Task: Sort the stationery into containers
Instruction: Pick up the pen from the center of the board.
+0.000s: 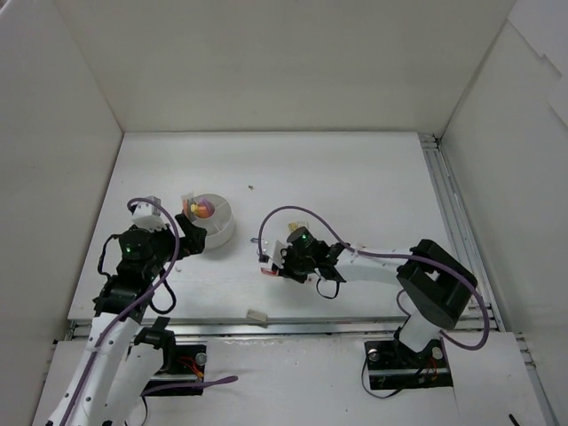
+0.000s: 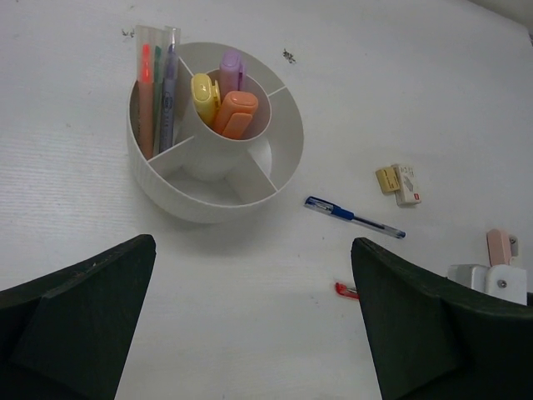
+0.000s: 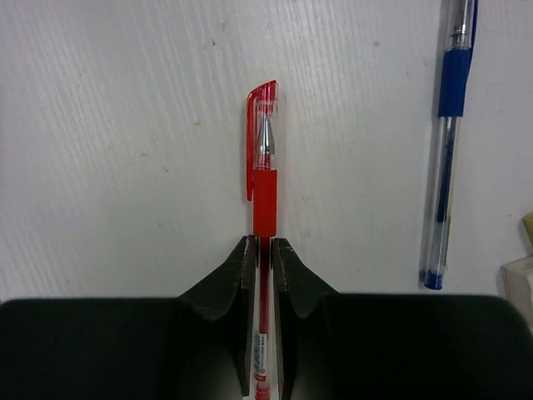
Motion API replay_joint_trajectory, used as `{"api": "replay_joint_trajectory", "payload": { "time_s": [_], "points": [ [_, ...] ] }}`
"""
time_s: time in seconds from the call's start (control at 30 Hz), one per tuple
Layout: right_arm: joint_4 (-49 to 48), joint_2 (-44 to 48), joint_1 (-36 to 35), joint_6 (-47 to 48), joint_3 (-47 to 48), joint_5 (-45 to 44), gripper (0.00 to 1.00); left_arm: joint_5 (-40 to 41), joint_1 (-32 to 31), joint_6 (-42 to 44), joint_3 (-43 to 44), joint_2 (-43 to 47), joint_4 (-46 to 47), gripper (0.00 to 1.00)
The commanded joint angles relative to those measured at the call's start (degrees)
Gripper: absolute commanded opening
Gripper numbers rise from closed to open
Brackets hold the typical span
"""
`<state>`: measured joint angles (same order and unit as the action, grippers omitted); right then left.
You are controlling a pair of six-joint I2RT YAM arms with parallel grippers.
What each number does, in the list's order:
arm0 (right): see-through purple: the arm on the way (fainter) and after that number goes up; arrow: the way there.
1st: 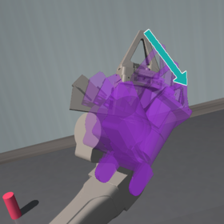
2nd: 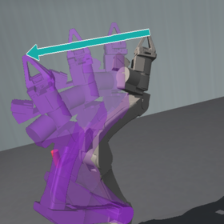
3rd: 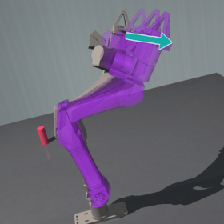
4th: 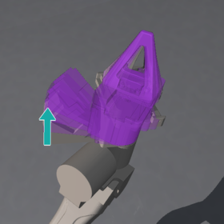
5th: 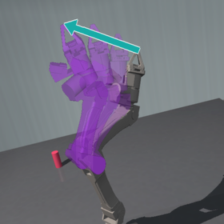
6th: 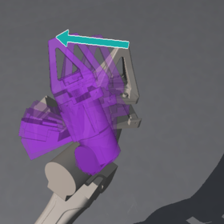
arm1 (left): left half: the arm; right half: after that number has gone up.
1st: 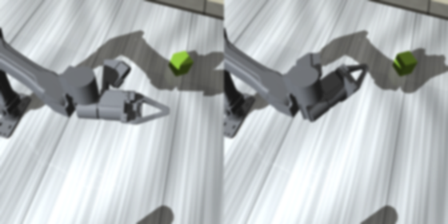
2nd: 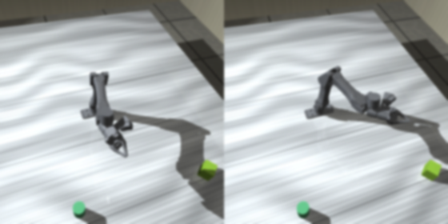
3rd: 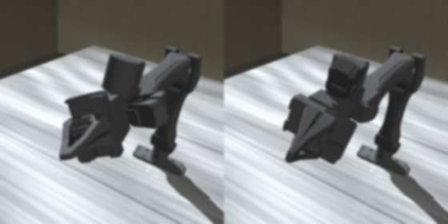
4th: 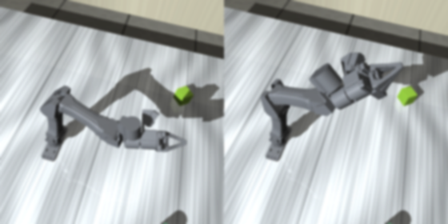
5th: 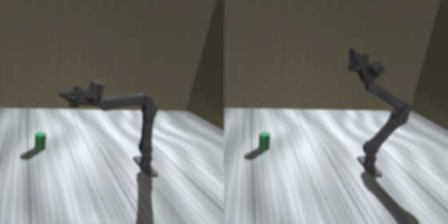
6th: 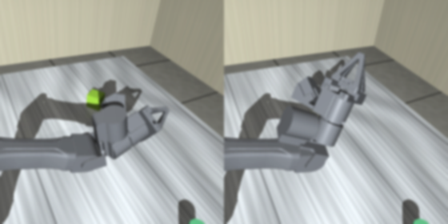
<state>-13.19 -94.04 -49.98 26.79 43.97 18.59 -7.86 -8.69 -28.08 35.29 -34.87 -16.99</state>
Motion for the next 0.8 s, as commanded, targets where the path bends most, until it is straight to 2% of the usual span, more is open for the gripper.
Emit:
{"api": "replay_joint_trajectory", "payload": {
  "time_s": [0.0,0.07,0.2,0.3,0.6,0.77],
  "points": [
    [-5.1,7.4,-0.6,-3.0,-1.0,-2.2,0.00,-3.0,-0.2,1.4,2.2,-1.6,3.7,1.00],
    [-7.5,10.6,-1.1,-3.7,-2.1,-2.2,0.00,-5.2,-0.2,0.8,2.7,-2.5,3.9,1.00],
    [-18.3,18.6,-1.2,-9.7,-5.3,-2.6,0.00,-8.2,-1.5,-1.2,2.1,-3.4,6.2,1.00],
    [-24.0,19.5,-2.4,-15.3,-5.0,-4.8,0.00,-9.2,-4.5,-4.1,0.1,-4.0,13.4,1.00],
    [-27.1,15.2,-6.2,-21.2,1.5,-11.0,0.00,-0.1,-16.7,-8.0,-0.6,-8.7,24.6,1.00],
    [-29.0,14.5,-7.1,-24.9,3.1,-14.1,0.00,5.3,-21.1,-8.0,0.7,-12.1,25.8,0.97]
  ]
}}
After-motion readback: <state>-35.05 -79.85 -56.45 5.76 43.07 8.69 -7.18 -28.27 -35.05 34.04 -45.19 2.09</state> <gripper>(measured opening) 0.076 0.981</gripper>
